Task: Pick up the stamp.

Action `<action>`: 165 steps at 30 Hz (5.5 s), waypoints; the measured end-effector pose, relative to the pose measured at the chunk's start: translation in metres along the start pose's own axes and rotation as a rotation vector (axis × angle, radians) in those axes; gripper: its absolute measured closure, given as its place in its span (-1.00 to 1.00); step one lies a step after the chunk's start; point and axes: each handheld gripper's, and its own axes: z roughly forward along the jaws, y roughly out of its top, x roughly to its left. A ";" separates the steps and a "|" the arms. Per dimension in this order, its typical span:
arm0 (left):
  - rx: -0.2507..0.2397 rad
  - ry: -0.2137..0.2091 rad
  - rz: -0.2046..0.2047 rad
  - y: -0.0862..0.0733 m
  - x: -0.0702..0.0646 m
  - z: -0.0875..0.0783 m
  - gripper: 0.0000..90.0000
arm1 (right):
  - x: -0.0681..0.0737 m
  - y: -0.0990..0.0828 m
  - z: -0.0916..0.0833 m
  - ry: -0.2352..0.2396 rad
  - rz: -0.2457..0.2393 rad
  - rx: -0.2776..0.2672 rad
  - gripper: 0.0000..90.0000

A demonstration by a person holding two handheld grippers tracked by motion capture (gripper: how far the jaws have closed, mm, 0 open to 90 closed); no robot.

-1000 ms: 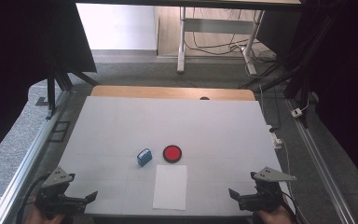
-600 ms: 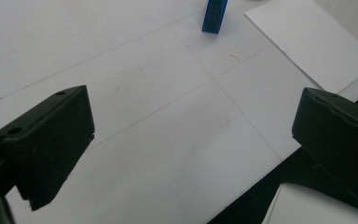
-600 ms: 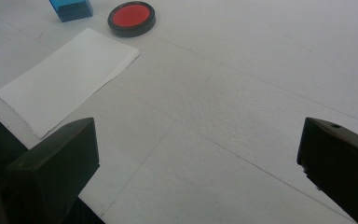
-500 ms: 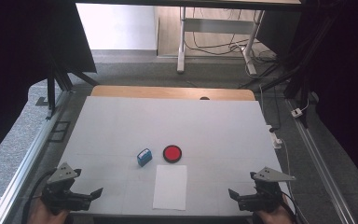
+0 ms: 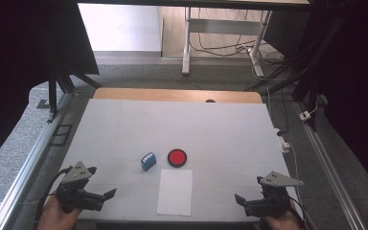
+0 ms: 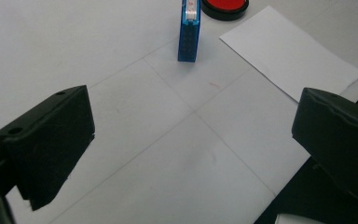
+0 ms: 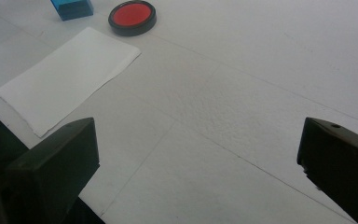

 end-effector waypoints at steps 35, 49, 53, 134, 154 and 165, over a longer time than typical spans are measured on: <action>0.037 -0.067 0.042 0.053 0.010 0.077 -1.00 | 0.001 0.000 0.000 -0.001 -0.007 0.012 -1.00; 0.070 -0.053 0.045 0.072 0.007 0.108 -1.00 | 0.001 0.000 0.001 0.001 -0.011 0.011 -1.00; 0.072 -0.043 0.037 0.077 0.006 0.116 -1.00 | 0.001 0.000 0.001 0.003 -0.012 0.013 -1.00; 0.056 -0.112 0.098 0.092 0.009 0.097 0.55 | 0.002 0.001 0.002 0.011 -0.035 0.024 -1.00; -0.024 -0.193 0.136 0.108 -0.002 0.064 0.55 | 0.002 0.001 0.002 0.015 -0.034 0.021 -1.00; -0.064 -0.259 0.199 0.125 -0.017 0.050 0.55 | 0.002 0.001 0.002 0.017 -0.031 0.021 -1.00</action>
